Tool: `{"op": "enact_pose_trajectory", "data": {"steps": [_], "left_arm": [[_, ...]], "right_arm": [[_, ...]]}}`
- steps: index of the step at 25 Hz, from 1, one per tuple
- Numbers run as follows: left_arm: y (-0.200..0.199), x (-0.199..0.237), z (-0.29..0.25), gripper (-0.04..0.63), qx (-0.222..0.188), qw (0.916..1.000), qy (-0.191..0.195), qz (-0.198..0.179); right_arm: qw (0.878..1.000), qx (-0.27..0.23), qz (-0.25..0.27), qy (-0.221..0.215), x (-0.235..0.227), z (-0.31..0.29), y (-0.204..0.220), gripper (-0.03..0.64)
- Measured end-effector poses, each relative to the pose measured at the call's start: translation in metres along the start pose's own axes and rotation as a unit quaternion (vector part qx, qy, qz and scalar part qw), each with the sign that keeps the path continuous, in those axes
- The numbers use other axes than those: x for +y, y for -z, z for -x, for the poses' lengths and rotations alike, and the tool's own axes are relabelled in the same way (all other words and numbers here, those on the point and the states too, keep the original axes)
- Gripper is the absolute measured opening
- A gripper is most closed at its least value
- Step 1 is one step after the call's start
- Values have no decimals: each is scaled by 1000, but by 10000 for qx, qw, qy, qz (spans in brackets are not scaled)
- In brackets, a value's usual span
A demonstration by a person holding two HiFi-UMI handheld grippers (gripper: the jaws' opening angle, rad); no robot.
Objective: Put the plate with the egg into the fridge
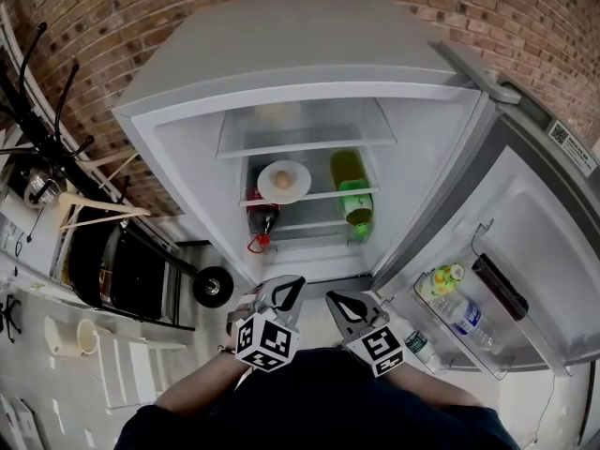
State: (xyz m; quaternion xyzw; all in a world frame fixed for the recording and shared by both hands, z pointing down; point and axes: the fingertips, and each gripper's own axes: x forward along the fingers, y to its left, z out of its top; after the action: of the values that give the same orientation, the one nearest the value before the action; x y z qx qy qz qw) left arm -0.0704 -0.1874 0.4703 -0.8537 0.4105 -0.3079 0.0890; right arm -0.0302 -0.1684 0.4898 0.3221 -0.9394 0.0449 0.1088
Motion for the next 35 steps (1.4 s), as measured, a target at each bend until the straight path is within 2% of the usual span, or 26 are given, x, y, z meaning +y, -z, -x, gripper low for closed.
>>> {"op": "enact_pose_trajectory", "data": {"steps": [3, 10, 16, 23, 35], "left_arm": [[-1, -14, 5, 6, -235, 9984, 141, 500], [8, -35, 11, 5, -409, 9906, 461, 1225], [9, -33, 15, 5, -550, 9842, 548, 1590], [9, -35, 15, 5, -634, 9814, 711, 1667], [8, -25, 19, 6, -715, 9816, 665, 1640]], "right_arm": [[10000, -3, 18, -17, 1, 0, -2, 9], [9999, 51, 73, -124, 7, -3, -4, 9], [9997, 100, 106, -210, 12, -6, -4, 9], [9995, 138, 92, -253, 14, -9, -5, 9], [9994, 154, 114, -282, 14, -13, -9, 9]]}}
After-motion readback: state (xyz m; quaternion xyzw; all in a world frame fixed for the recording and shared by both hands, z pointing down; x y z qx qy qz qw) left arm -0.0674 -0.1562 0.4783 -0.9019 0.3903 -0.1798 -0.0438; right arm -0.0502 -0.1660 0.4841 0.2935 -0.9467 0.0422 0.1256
